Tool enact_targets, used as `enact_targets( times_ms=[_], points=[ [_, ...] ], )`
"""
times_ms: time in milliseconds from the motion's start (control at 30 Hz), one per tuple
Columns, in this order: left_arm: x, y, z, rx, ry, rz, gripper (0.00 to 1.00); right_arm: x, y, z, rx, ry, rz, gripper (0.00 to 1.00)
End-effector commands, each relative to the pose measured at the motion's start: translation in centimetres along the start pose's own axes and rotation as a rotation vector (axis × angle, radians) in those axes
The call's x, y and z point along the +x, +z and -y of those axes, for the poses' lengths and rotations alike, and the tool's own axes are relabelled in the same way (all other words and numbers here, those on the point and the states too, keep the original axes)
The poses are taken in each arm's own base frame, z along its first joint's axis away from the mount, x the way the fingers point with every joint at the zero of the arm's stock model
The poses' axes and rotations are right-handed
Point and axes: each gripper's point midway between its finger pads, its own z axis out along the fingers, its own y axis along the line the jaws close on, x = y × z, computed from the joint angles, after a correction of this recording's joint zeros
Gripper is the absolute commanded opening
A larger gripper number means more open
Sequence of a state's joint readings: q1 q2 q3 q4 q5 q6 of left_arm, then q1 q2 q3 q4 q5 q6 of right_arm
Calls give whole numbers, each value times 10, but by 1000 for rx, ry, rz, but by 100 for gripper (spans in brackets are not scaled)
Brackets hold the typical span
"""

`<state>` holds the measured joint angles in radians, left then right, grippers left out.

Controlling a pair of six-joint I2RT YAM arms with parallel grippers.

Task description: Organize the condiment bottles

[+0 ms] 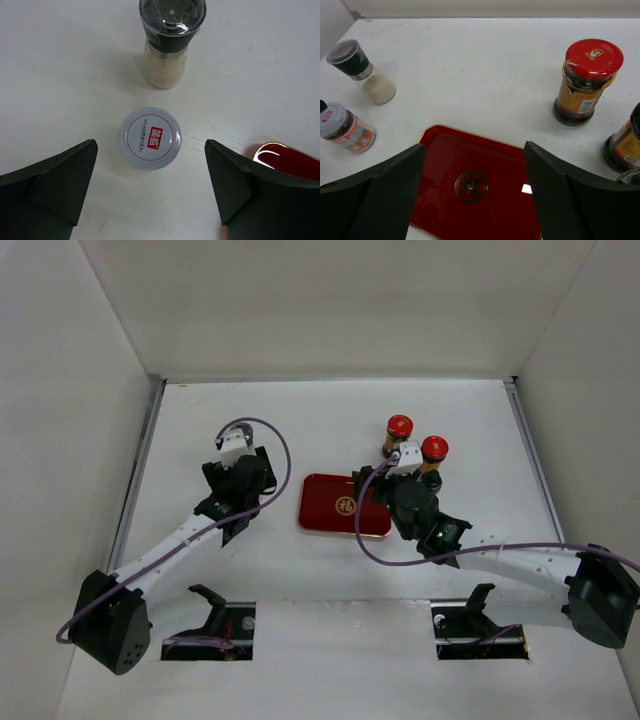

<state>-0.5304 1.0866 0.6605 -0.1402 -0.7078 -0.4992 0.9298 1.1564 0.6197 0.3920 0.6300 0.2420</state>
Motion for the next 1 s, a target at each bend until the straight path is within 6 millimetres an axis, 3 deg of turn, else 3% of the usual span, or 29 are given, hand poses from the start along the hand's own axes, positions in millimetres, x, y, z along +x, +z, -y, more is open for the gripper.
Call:
enact_targets(
  times_ms=[0, 267, 467, 667, 767, 967],
  points=[
    [-12, 7, 5, -5, -19, 40, 90, -21, 1, -8, -21, 42, 54, 89],
    [8, 25, -2, -63, -9, 6, 86, -26, -3, -9, -36, 56, 68, 92],
    [26, 38, -3, -73, -12, -26, 74, -26, -4, -7, -37, 62, 71, 93],
    [25, 39, -5, -65, -28, -19, 56, -25, -3, -8, -36, 57, 68, 93],
    [14, 32, -1, -34, -57, 12, 43, -27, -4, -7, -38, 66, 74, 93],
    [-31, -9, 36, 116, -117, 117, 40, -32, -6, 0, -23, 86, 95, 93]
  ],
)
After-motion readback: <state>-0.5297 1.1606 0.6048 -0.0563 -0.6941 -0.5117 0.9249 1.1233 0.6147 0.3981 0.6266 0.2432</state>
